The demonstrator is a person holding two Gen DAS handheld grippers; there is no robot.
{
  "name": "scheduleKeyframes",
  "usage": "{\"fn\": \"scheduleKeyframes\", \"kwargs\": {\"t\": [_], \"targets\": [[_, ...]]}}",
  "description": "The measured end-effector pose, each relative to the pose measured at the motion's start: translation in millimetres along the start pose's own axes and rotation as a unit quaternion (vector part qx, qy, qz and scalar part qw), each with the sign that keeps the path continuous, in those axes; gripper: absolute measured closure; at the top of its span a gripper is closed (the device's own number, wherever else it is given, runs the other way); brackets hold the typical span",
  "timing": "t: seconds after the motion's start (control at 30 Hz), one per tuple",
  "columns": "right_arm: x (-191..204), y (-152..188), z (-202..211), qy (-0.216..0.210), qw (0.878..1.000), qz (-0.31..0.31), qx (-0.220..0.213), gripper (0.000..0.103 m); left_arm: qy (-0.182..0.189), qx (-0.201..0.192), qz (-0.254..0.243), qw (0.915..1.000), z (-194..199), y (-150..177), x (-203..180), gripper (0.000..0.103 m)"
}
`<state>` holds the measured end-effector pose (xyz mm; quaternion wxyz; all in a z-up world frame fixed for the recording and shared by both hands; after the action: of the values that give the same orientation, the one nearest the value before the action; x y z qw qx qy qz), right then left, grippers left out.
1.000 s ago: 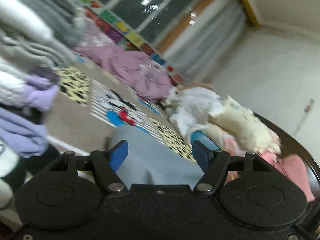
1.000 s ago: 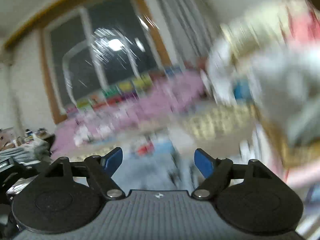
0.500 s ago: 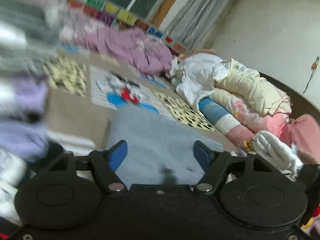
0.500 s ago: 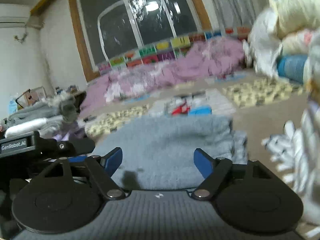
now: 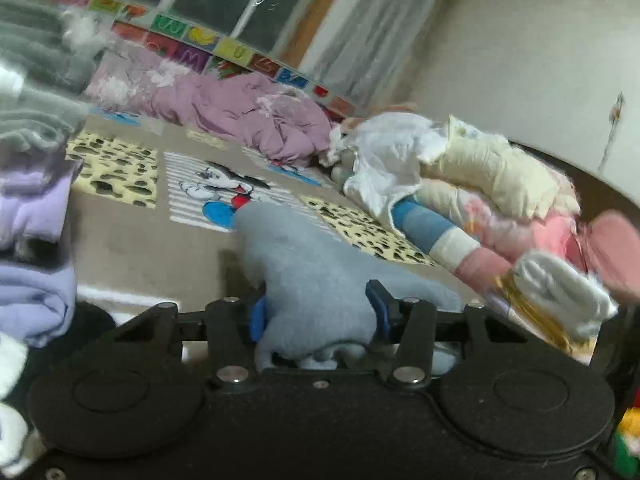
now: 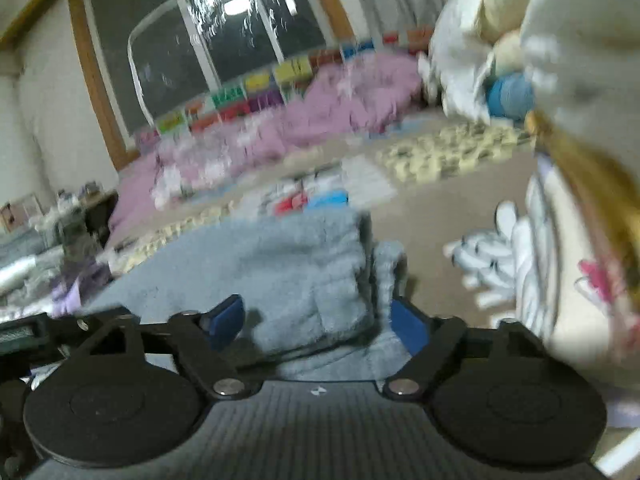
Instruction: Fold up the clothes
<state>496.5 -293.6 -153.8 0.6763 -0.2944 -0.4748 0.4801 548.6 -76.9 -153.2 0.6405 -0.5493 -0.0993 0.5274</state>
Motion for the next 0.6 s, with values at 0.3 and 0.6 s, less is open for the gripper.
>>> {"fn": "scheduleKeyframes", "kwargs": {"t": [0.3, 0.6], "targets": [[9.1, 0.9, 4.0, 0.027, 0.999, 0.035, -0.029, 0.027, -0.040, 0.004, 0.047, 0.9981, 0.8, -3.6, 18.1, 0.019], [13.6, -5.7, 20.4, 0.010, 0.998, 0.022, -0.060, 0.009, -0.082, -0.048, 0.057, 0.9939, 38.4, -16.5, 22.8, 0.012]]}}
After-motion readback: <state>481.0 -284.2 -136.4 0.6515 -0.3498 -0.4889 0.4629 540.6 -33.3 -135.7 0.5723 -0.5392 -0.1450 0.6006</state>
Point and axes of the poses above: each gripper's, at about its wrist camera, not at the fingertips, and z roughly against the way its jaws point, x to its left, y to its underside, the point moved 7 cm from there along -z, roughly the way its jaws point, and after that the axes turned 2 degrees about x, right-handed, at the moved point
